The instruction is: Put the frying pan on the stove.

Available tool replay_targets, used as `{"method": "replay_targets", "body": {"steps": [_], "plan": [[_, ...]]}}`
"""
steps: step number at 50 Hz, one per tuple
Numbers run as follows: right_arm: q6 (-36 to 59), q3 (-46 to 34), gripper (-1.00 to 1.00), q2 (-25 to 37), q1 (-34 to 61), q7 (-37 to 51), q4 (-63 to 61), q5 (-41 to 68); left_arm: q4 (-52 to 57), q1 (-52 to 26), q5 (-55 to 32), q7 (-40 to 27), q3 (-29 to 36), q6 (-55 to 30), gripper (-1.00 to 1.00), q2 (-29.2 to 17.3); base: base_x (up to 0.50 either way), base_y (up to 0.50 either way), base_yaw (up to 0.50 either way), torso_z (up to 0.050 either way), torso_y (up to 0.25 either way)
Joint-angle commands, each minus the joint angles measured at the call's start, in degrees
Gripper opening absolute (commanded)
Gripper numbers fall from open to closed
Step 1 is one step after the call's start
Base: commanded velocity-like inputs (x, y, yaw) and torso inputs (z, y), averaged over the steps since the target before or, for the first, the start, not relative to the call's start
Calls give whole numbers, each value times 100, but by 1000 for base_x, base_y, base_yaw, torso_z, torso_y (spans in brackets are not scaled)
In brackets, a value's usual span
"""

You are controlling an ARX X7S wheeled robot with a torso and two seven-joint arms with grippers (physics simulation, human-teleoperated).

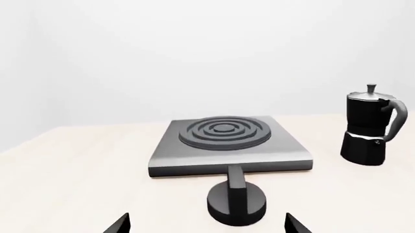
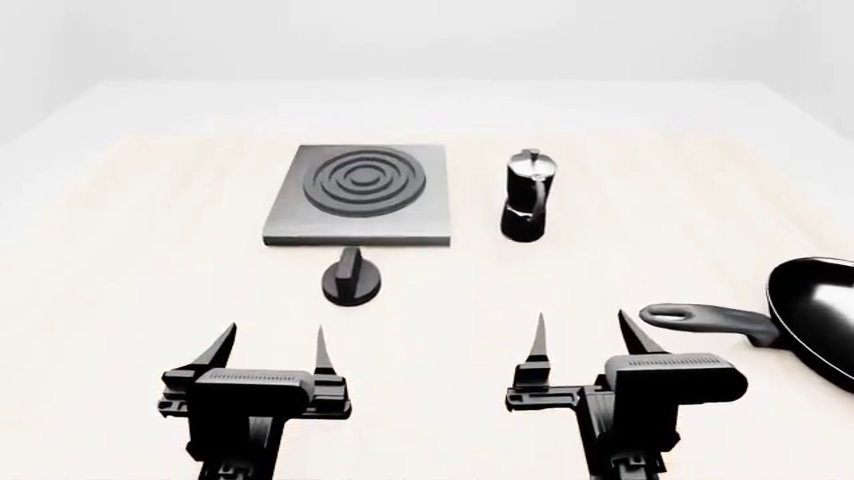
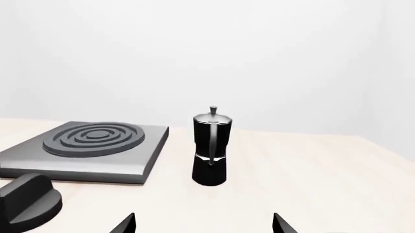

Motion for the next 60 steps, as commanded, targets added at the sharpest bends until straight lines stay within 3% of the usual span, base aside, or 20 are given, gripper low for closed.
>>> {"method": "replay_targets", "body": {"steps": [1,45,53,60], "plan": [[-98,-44,100,41,-22,51,64,79,19,36,-17,-72,67,24,100,-68,285,0,0,0,0],[-44,-177,100,169,133,336,154,210,20,69,-135,-251,264,71,100,-243,287,0,0,0,0],[1043,347,100,65,274,857,-901,553,-107,62,-214,-223,293,192,100,-253,29,0,0,0,0],[1348,726,100,-42,186,1163,-1211,795,-219,16,-247,-215,331,246,100,-261,0,0,0,0,0]]}}
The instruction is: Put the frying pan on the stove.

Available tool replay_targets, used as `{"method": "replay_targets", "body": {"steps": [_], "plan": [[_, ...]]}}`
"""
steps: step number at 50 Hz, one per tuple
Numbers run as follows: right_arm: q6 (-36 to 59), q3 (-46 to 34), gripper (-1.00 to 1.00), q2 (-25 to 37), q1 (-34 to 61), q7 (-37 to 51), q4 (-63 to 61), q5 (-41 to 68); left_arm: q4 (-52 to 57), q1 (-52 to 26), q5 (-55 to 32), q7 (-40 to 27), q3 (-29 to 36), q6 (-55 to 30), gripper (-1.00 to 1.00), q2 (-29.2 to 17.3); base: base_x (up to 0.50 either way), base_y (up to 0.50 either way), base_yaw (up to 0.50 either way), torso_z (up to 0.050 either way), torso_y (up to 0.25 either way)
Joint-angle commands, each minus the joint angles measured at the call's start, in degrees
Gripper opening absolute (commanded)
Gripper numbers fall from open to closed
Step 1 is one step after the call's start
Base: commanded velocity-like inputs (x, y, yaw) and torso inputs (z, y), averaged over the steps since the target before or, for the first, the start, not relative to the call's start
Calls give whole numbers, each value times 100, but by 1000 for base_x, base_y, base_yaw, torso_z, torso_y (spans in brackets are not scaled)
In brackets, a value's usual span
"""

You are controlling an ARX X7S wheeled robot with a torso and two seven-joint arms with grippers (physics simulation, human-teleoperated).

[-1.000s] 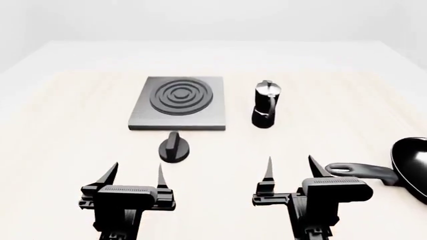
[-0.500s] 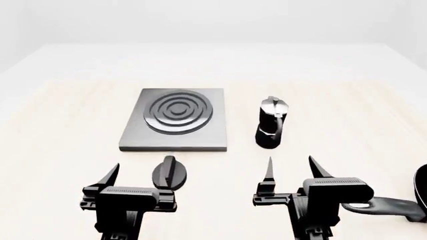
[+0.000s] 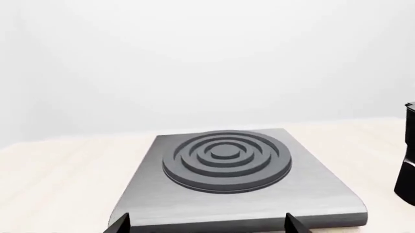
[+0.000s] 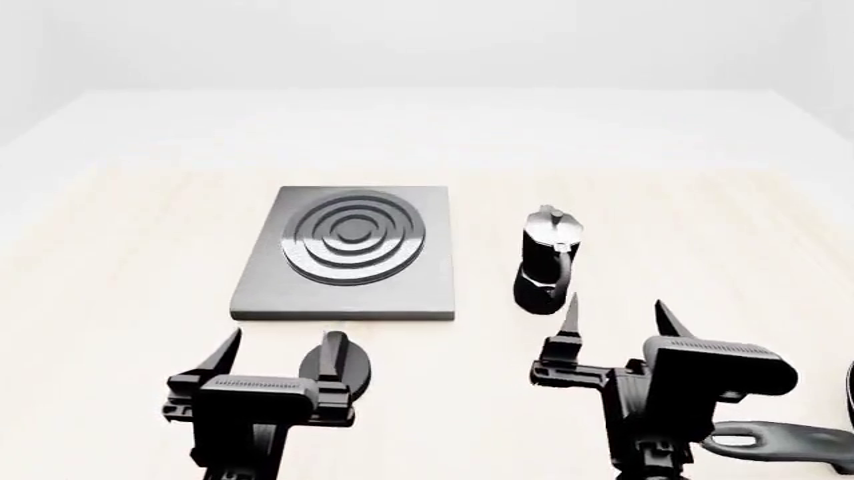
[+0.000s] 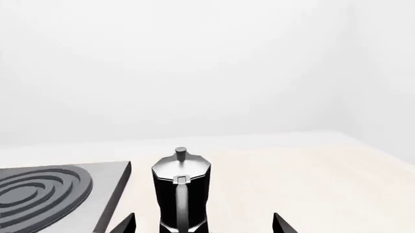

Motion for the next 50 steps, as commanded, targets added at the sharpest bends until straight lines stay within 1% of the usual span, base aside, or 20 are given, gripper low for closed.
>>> {"method": "replay_targets", "body": {"steps": [1,7,10,22,23,24,25,27,36,42,50], "plan": [[741,613,100,-166,-35,546,-693,395,-158,-38,-72,9,44,109,100,-20,0,0,0,0,0],[857,826,100,-162,-223,624,-924,620,-215,-55,-96,-8,57,140,100,-32,0,0,0,0,0],[644,832,100,-118,-360,752,-893,400,-216,-69,-108,-19,64,135,100,-37,0,0,0,0,0],[220,1076,100,-162,-616,943,-683,412,-254,-79,-140,-65,101,155,100,-61,0,0,0,0,0],[218,1108,100,-206,-599,1116,-614,287,-290,-85,121,-187,171,234,100,-85,0,0,0,0,0],[133,1126,100,-219,-608,1094,-571,330,-315,-87,200,-227,198,278,100,-88,0,0,0,0,0],[81,1163,100,-261,-626,1148,-532,333,-291,-84,62,-167,179,227,100,-72,0,0,0,0,0],[-1,1132,100,-256,-644,1245,-459,203,-282,-85,63,-173,194,220,100,-76,0,0,0,0,0],[-424,1212,100,-322,-744,1365,-93,231,-171,-16,-42,-187,184,151,100,-113,0,0,0,0,0],[-496,1319,100,-381,-842,1494,-135,360,-94,5,-47,-197,228,121,100,-135,0,0,0,0,0],[-590,1248,100,-542,-681,2073,0,29,-76,82,-71,-213,260,189,100,-157,0,0,0,0,0]]}}
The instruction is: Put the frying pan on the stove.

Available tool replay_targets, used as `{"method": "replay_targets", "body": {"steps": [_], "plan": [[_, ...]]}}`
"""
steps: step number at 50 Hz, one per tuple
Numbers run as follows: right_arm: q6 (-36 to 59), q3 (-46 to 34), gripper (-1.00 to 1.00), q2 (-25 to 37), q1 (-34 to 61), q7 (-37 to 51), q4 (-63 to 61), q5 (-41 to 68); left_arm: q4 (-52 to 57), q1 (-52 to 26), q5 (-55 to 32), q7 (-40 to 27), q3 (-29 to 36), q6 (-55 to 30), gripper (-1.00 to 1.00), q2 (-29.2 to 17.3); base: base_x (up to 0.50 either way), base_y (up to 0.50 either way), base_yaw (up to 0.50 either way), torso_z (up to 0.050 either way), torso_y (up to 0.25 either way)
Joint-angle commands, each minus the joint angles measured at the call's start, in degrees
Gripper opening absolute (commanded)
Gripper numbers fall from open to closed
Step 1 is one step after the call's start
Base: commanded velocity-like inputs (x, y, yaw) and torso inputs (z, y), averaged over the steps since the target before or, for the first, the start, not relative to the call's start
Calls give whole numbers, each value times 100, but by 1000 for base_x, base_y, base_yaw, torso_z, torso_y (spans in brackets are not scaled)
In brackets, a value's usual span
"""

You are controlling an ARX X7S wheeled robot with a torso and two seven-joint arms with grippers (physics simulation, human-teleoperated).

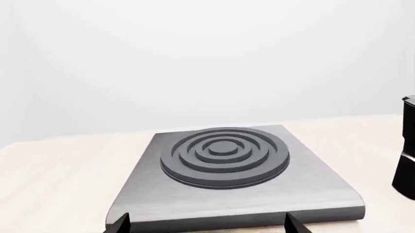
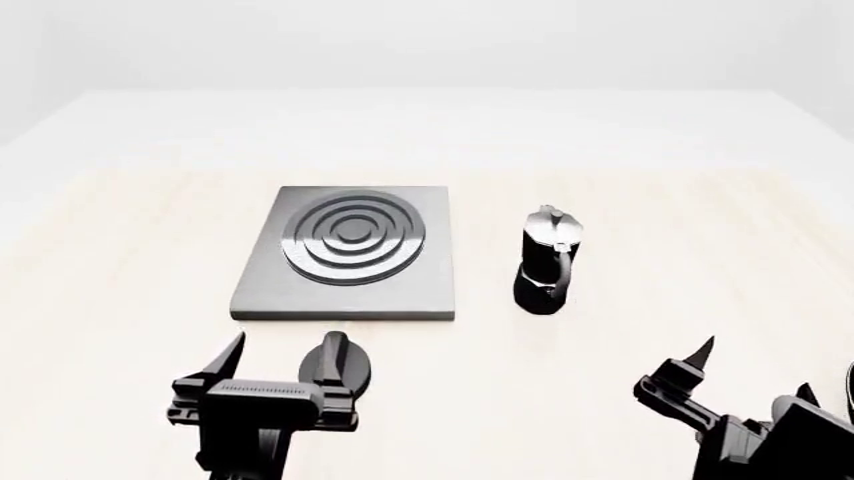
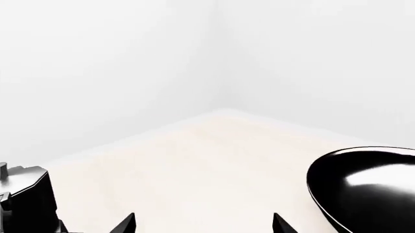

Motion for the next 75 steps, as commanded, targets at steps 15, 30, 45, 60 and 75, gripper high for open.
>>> {"method": "replay_targets", "body": {"steps": [15,30,45,60,75], "plan": [[30,-233,100,-288,747,1683,415,-553,129,99,-84,-63,75,28,100,-84,0,0,0,0,0],[-46,-539,100,-288,1429,2589,1019,-713,36,48,-126,-84,145,64,100,-94,0,0,0,0,0],[-185,-542,100,-295,1937,3353,1738,-374,60,32,-138,-123,228,36,100,-122,0,0,0,0,0],[-488,-557,100,-285,2236,3975,2217,-139,-17,11,-169,-149,295,73,100,-160,0,0,0,0,0],[-972,-577,100,-278,2583,4452,3182,45,-91,-26,-241,-161,318,120,100,-198,0,0,0,0,0]]}}
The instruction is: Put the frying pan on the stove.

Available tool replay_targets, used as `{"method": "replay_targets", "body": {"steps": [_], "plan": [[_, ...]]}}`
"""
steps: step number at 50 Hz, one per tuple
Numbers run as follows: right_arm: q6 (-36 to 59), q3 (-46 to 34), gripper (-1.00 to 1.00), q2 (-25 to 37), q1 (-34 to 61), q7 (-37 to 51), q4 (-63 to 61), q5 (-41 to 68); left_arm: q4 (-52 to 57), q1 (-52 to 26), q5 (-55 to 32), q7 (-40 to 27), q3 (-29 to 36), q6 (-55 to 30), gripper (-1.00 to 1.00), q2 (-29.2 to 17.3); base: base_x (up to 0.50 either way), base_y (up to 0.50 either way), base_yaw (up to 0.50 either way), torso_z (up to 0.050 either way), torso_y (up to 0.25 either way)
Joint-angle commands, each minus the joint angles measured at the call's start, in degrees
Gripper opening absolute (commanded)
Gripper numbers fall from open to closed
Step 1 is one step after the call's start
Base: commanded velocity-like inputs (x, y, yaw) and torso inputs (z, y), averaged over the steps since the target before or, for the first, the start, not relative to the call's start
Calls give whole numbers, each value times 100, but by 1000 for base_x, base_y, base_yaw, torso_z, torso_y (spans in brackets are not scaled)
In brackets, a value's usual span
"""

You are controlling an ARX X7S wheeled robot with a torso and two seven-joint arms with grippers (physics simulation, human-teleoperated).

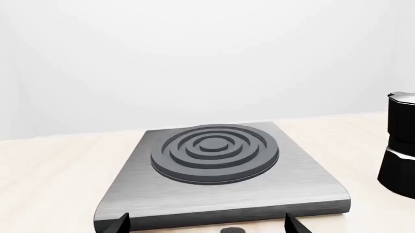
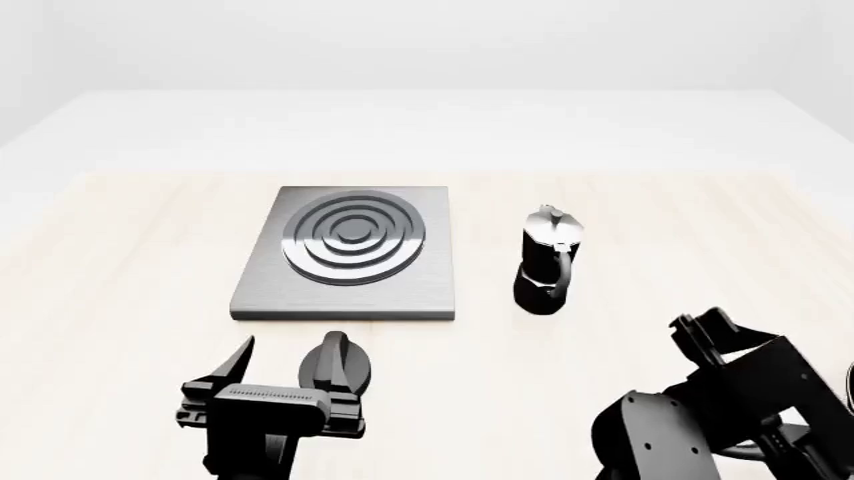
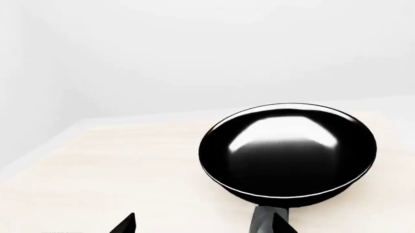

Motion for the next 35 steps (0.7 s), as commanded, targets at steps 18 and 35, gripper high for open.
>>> {"method": "replay_targets", "body": {"steps": [18,35], "plan": [[-628,-111,100,124,576,546,1402,253,-59,10,-84,-74,52,62,100,-74,0,0,0,0,0],[-838,-128,100,209,823,616,1978,350,-104,-8,-133,-113,80,85,100,-108,0,0,0,0,0]]}}
